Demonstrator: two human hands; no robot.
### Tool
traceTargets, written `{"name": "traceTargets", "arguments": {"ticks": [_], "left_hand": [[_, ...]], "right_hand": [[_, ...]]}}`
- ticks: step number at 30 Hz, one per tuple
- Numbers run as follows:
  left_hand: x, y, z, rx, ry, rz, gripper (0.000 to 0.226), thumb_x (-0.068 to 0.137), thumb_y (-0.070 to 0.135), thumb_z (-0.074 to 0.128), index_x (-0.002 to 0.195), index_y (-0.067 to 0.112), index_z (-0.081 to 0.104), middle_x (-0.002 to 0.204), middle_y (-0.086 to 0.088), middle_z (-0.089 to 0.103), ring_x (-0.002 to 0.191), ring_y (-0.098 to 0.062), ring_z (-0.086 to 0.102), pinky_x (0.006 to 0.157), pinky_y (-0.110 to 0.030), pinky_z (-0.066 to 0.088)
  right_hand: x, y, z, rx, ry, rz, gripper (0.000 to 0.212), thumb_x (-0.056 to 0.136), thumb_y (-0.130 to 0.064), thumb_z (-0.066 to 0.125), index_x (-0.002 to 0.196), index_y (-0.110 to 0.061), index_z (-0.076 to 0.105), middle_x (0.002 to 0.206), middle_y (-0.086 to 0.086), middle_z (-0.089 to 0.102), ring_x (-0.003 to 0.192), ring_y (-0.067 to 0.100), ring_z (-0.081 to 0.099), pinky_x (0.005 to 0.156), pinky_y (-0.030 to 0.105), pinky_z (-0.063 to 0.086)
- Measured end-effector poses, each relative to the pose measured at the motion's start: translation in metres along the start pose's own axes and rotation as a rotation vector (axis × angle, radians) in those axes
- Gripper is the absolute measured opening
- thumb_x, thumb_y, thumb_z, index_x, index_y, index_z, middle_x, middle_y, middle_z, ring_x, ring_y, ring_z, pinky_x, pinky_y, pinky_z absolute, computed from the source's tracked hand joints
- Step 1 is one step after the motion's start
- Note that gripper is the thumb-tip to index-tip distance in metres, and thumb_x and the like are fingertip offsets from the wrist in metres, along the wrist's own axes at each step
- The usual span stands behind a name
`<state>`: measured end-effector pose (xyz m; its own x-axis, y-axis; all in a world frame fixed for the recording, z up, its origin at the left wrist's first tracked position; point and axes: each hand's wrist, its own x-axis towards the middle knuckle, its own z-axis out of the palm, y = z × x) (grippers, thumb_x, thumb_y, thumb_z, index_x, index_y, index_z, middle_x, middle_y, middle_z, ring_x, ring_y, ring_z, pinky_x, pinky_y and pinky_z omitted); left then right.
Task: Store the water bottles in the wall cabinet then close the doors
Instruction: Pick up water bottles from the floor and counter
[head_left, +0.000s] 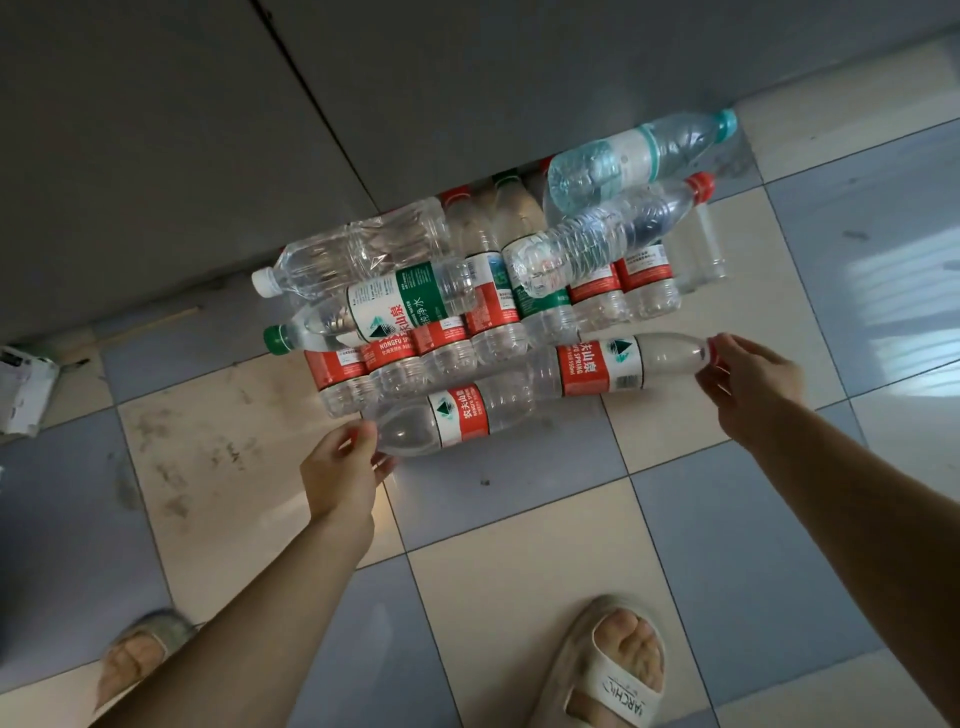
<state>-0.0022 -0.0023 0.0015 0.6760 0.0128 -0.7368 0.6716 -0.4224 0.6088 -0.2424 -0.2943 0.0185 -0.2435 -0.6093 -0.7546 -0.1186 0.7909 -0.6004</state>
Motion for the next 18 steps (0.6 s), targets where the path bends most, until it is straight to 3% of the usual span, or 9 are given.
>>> {"name": "traceTargets", "arguments": {"ticks": [4,7,9,12,15,18], "left_hand": [[-0.026,0.029,-0.006,0.039,0.026,0.087,0.008,0.090,0.016,0.075,0.082,0.019,0.074,0.091,-0.004,0.075,0.082,-0.020,0.073,0.059,-0.020,0.058],[-0.048,0.056,0.001,0.127,-0.022,0.226,0.010,0.087,0.017,0.079,0.082,0.025,0.073,0.092,-0.002,0.074,0.087,-0.022,0.073,0.061,-0.018,0.057],[-0.063,0.072,0.009,0.273,-0.102,0.367,0.012,0.084,0.019,0.081,0.083,0.027,0.072,0.092,0.000,0.073,0.088,-0.022,0.071,0.067,-0.024,0.060],[-0.084,0.089,0.023,0.575,-0.224,0.631,0.018,0.080,0.019,0.084,0.095,0.021,0.074,0.097,0.004,0.069,0.092,-0.016,0.064,0.080,-0.023,0.052],[-0.101,0.093,0.035,0.735,-0.276,0.780,0.031,0.078,0.018,0.086,0.107,0.015,0.074,0.106,0.000,0.058,0.095,-0.015,0.056,0.079,-0.013,0.040],[-0.108,0.088,0.034,0.804,-0.307,0.833,0.035,0.079,0.020,0.086,0.111,0.012,0.073,0.106,-0.001,0.054,0.097,-0.021,0.057,0.083,-0.020,0.043]], "right_hand": [[-0.033,-0.016,-0.010,-0.023,-0.061,-0.101,0.027,0.089,-0.004,0.073,0.115,0.001,0.069,0.095,0.012,0.070,0.088,0.021,0.068,0.081,0.028,0.060],[-0.065,-0.031,-0.004,-0.171,-0.147,-0.249,0.014,0.086,-0.008,0.077,0.099,-0.009,0.073,0.093,0.007,0.071,0.087,0.021,0.069,0.078,0.028,0.059],[-0.089,-0.039,0.007,-0.348,-0.194,-0.403,0.013,0.084,-0.012,0.079,0.084,-0.023,0.071,0.086,0.000,0.071,0.081,0.018,0.067,0.075,0.028,0.058],[-0.125,-0.038,0.025,-0.550,-0.313,-0.620,0.016,0.082,-0.012,0.080,0.087,-0.023,0.069,0.086,-0.010,0.067,0.077,0.009,0.063,0.066,0.016,0.052],[-0.149,-0.019,0.035,-0.787,-0.348,-0.819,0.023,0.083,-0.015,0.080,0.105,-0.016,0.072,0.102,-0.005,0.061,0.088,0.015,0.059,0.076,0.021,0.050],[-0.158,-0.005,0.034,-0.820,-0.346,-0.874,0.029,0.084,-0.016,0.080,0.111,-0.011,0.072,0.111,0.001,0.061,0.096,0.017,0.057,0.080,0.023,0.051]]}}
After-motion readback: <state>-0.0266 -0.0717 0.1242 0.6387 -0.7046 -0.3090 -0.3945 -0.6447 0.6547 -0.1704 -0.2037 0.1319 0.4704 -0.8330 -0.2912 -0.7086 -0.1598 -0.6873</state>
